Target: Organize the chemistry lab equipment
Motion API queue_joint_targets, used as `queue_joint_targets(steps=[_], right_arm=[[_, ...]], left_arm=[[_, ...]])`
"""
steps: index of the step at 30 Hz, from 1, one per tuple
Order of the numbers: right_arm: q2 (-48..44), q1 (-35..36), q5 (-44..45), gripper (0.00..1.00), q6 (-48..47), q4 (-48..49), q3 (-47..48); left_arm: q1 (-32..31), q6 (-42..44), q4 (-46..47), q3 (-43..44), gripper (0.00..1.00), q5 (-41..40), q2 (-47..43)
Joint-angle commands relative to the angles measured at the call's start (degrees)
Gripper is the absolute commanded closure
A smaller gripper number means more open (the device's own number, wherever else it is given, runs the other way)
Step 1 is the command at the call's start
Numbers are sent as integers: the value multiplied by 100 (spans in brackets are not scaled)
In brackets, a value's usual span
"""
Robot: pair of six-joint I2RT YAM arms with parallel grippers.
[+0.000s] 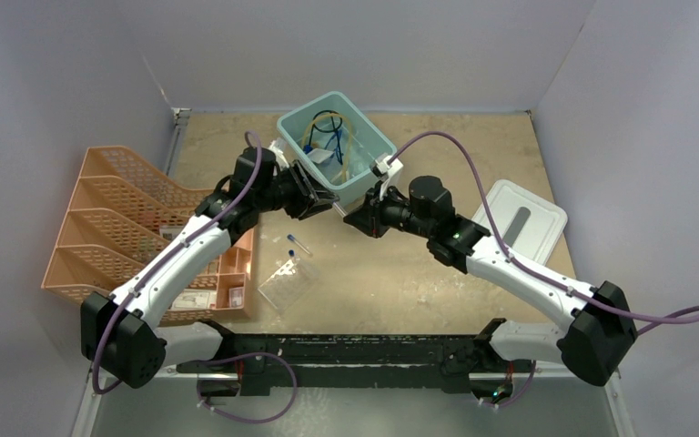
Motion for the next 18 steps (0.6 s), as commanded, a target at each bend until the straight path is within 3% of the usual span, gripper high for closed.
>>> queue_joint_targets(steps=[1,6,10,14,18], right_arm=[[10,10,-142,95,-100,358,34],[21,4,-247,95,-137,409,-8],[51,3,-226,92,-141,412,-40],[107,2,49,50,71,192,32],[97,-19,474,37,249,214,-79]], left_arm=[[22,-104,208,29,71,224,-26],[22,-86,341,11,83,322,-4],[22,29,335,56,99,347,17],[22,461,123,155,100,63,-49],[-41,1489,-577,370,100,-1094,-259]])
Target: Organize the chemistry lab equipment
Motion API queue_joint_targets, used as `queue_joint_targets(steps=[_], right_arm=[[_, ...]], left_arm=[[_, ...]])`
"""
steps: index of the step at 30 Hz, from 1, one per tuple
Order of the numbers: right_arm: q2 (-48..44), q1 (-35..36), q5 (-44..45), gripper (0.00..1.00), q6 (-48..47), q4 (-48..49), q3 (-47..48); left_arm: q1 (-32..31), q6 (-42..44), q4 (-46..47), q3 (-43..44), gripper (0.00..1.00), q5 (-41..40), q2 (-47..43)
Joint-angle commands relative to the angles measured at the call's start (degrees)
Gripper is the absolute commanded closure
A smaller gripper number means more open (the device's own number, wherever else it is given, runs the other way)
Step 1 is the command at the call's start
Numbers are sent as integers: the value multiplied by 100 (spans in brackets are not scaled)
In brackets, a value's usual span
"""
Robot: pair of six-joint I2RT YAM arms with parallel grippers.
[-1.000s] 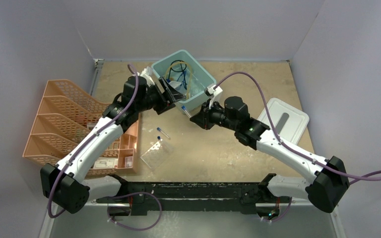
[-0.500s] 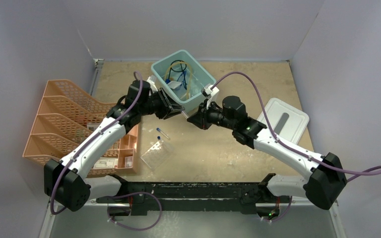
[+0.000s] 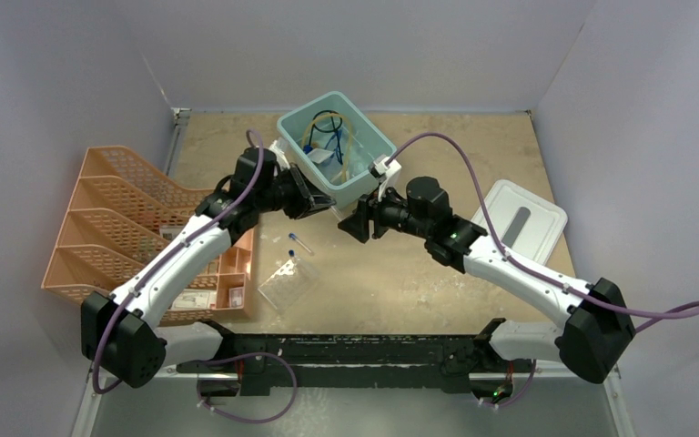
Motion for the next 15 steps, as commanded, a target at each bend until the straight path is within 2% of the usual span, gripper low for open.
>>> queue_joint_targets(steps=[1,3,9,15], right_arm=[[-20,-33,489,37,222,156,-58],[2,-59,605,37,316,153,-112],[117,-229,823,37,663,135,-182],[320,-476,827,37,979,182,-258]], left_arm=[[-89,1358,-507,340,100,-1268,-408],[-213,1726,-484,224,100,-1805,-631],[-548,2435,-452,-95,100,-2497,-1017],[-1644,2692,-714,-219,100,-4153,-1151]])
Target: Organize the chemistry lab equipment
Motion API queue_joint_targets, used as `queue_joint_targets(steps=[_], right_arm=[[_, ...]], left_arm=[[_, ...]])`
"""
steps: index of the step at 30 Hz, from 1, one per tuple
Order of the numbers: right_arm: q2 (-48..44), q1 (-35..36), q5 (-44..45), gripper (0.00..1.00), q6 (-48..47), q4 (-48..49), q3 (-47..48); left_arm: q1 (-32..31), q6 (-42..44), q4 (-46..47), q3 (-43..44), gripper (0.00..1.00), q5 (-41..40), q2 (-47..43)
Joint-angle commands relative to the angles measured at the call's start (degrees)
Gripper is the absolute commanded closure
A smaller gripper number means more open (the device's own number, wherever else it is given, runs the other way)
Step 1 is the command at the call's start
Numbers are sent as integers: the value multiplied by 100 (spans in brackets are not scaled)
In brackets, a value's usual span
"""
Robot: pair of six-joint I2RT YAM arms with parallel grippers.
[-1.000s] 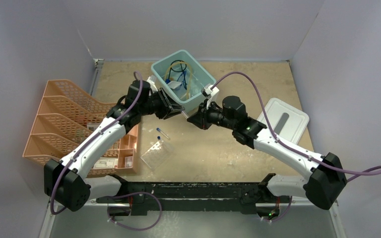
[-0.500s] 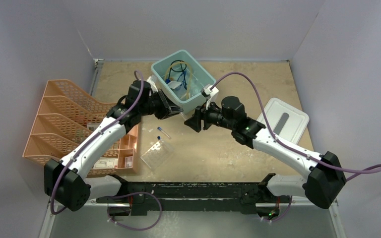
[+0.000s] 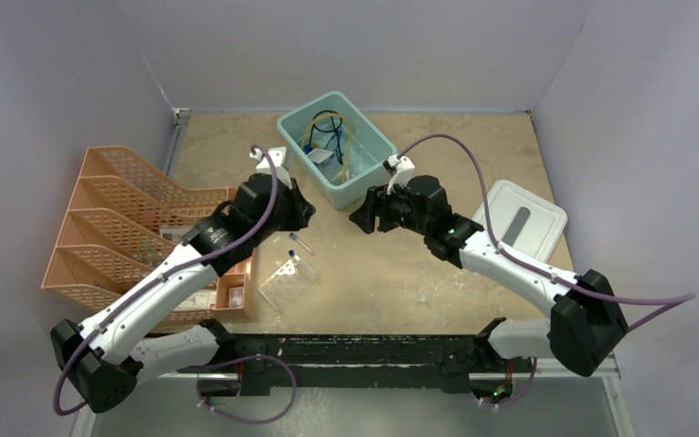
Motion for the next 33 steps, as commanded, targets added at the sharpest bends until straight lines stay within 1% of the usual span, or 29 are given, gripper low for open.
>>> queue_joint_targets(steps=[1,8,11,14,17,21,27,29,33], right_arm=[[97,-150,154,38,352,217,-77],[238,-252,250,38,413,200,-103],[300,-297,251,38,427,191,-102],[370,-338,251,38,436,184,-111],[427,-375,210,39,449,168,-111],[488,-418,137,39,458,91,-106],[555,-463,8,39,419,-116,-60],[575,-481,-11,39,396,-191,-34],[641,-491,7,40,375,-309,33]], left_arm=[[-830,359,-150,-110,100,-1737,-71],[-2378,-557,-412,-416,100,-4021,119],[-2894,-1134,-568,-530,100,-4894,311],[-3237,-1852,-786,-601,100,-5563,640],[-3399,-2581,-916,-667,100,-5998,898],[-3443,-3551,-1196,-789,100,-6300,1241],[-3457,-5355,-2506,-573,100,-6899,1988],[-3464,-5668,-2787,-459,100,-7028,2221],[-3466,-5798,-2898,-426,100,-7147,2394]])
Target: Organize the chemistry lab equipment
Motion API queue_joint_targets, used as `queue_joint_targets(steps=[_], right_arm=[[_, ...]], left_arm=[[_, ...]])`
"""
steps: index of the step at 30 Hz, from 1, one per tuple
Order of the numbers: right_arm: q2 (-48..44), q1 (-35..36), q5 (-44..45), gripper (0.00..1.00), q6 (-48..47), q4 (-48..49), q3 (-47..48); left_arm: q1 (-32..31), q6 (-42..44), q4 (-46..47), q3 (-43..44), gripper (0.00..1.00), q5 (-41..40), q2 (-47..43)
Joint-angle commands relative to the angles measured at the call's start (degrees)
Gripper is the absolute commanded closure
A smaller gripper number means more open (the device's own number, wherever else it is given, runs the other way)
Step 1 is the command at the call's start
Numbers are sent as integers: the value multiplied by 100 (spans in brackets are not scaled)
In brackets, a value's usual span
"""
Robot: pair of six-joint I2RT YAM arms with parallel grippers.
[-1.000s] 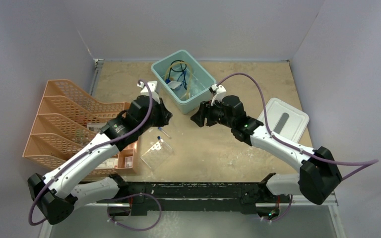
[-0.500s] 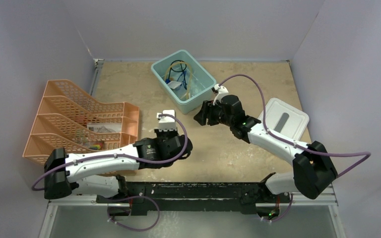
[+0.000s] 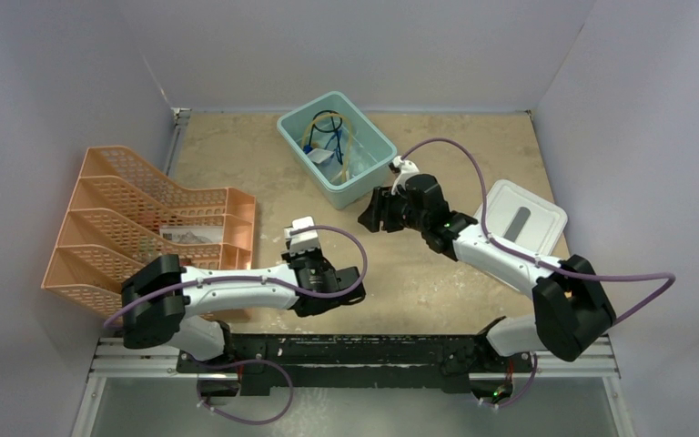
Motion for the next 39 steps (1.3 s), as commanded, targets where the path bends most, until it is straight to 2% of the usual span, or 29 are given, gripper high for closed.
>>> queue_joint_targets(steps=[1,5,11,28,39], right_arm=[[30,-29,-42,40,-16,-134,138],[57,-35,13,40,-55,-194,161],[130,-34,49,41,-50,-229,188],[165,-50,37,41,-36,-215,138],[197,-55,54,41,-52,-231,149]], left_arm=[[-35,-804,-481,210,100,-558,30],[-35,-786,-243,-24,100,-461,-72],[-35,-222,248,-120,100,-211,33],[-35,158,158,-34,100,3,472],[-35,-56,-81,-70,100,49,506]])
